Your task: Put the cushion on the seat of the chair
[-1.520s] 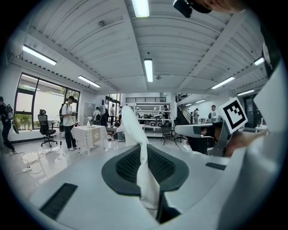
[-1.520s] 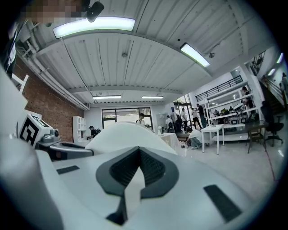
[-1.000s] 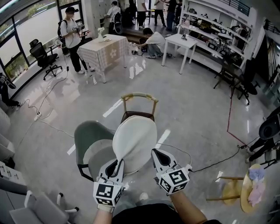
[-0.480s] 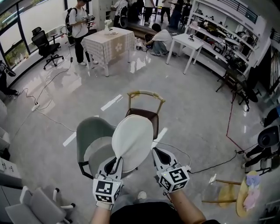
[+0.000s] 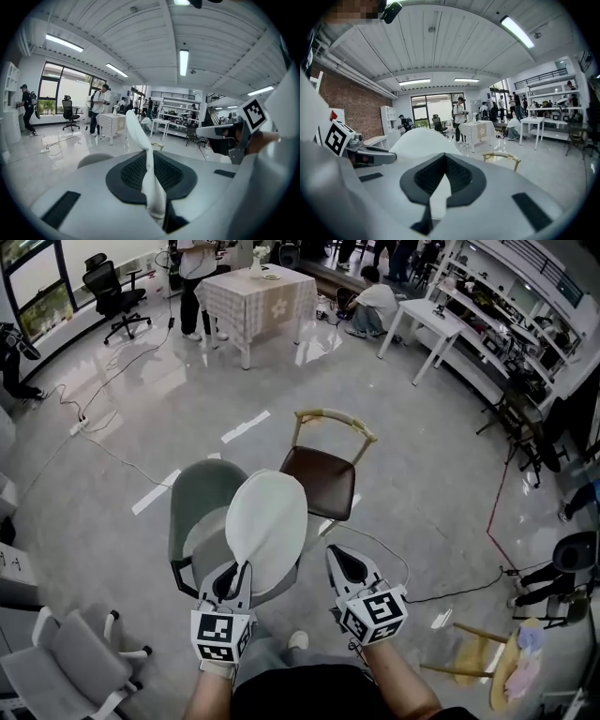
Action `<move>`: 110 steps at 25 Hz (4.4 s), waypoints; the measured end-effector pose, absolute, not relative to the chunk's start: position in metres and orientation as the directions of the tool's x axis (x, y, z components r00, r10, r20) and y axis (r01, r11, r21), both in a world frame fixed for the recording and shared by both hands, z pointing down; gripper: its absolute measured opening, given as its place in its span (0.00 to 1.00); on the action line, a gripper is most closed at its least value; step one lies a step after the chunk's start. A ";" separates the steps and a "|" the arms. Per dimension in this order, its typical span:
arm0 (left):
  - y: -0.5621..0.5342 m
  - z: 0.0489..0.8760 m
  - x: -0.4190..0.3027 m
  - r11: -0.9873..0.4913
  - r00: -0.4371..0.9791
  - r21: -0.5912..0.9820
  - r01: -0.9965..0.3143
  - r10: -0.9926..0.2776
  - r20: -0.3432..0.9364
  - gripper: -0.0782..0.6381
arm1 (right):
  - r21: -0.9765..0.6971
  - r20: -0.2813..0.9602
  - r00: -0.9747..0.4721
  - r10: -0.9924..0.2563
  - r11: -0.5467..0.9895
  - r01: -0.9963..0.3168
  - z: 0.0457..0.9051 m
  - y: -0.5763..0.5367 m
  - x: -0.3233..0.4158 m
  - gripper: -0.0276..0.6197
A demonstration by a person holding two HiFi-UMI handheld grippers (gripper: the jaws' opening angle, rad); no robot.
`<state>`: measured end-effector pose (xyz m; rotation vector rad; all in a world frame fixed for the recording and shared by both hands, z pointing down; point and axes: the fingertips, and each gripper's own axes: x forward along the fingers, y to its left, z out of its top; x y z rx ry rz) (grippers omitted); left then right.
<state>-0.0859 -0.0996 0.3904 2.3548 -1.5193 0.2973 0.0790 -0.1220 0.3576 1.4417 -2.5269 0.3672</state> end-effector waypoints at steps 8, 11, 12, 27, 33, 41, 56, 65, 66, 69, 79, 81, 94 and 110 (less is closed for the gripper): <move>-0.097 0.434 -0.126 -0.284 0.336 0.183 -0.941 -0.844 0.418 0.18 | -0.120 0.365 -0.525 -0.769 0.521 -0.845 0.384 -0.125 0.049 0.05; -0.099 0.452 -0.138 -0.251 0.311 0.189 -0.949 -0.838 0.448 0.18 | -0.121 0.381 -0.528 -0.759 0.525 -0.842 0.392 -0.130 0.041 0.05; -0.099 0.459 -0.141 -0.242 0.305 0.192 -0.951 -0.835 0.458 0.18 | -0.122 0.388 -0.527 -0.756 0.524 -0.843 0.396 -0.131 0.039 0.05; -0.128 0.553 -0.155 -0.158 0.312 0.296 -0.942 -0.740 0.597 0.18 | -0.132 0.496 -0.451 -0.742 0.449 -0.884 0.447 -0.145 0.033 0.05; -0.147 0.577 -0.141 -0.151 0.358 0.364 -0.919 -0.708 0.609 0.18 | -0.122 0.526 -0.392 -0.755 0.389 -0.913 0.459 -0.145 0.049 0.05; -0.164 0.599 -0.111 -0.176 0.421 0.422 -0.889 -0.673 0.607 0.18 | -0.104 0.558 -0.306 -0.771 0.301 -0.948 0.468 -0.137 0.079 0.05; -0.190 0.628 -0.075 -0.119 0.484 0.561 -0.820 -0.666 0.567 0.18 | -0.093 0.593 -0.214 -0.776 0.199 -0.976 0.483 -0.132 0.105 0.05; -0.195 0.652 -0.072 -0.074 0.466 0.577 -0.814 -0.676 0.571 0.18 | -0.094 0.609 -0.215 -0.764 0.200 -0.975 0.492 -0.130 0.103 0.05; -0.195 0.654 -0.072 -0.074 0.462 0.569 -0.819 -0.673 0.578 0.18 | -0.095 0.610 -0.218 -0.762 0.202 -0.975 0.493 -0.130 0.102 0.05; -0.192 0.659 -0.080 -0.067 0.441 0.539 -0.839 -0.665 0.603 0.18 | -0.099 0.613 -0.226 -0.757 0.211 -0.973 0.495 -0.127 0.098 0.05; -0.161 0.695 -0.133 0.001 0.335 0.448 -0.894 -0.662 0.670 0.18 | -0.116 0.638 -0.296 -0.710 0.292 -0.949 0.515 -0.112 0.068 0.05; -0.159 0.703 -0.147 0.002 0.318 0.425 -0.905 -0.662 0.679 0.18 | -0.118 0.645 -0.320 -0.694 0.322 -0.939 0.521 -0.115 0.052 0.05; -0.115 0.776 -0.223 0.150 0.222 0.403 -0.903 -0.638 0.737 0.18 | -0.143 0.695 -0.449 -0.562 0.504 -0.852 0.579 -0.123 -0.030 0.05; -0.080 0.861 -0.260 0.279 0.167 0.382 -0.881 -0.572 0.803 0.19 | -0.163 0.732 -0.521 -0.439 0.630 -0.760 0.629 -0.131 -0.091 0.05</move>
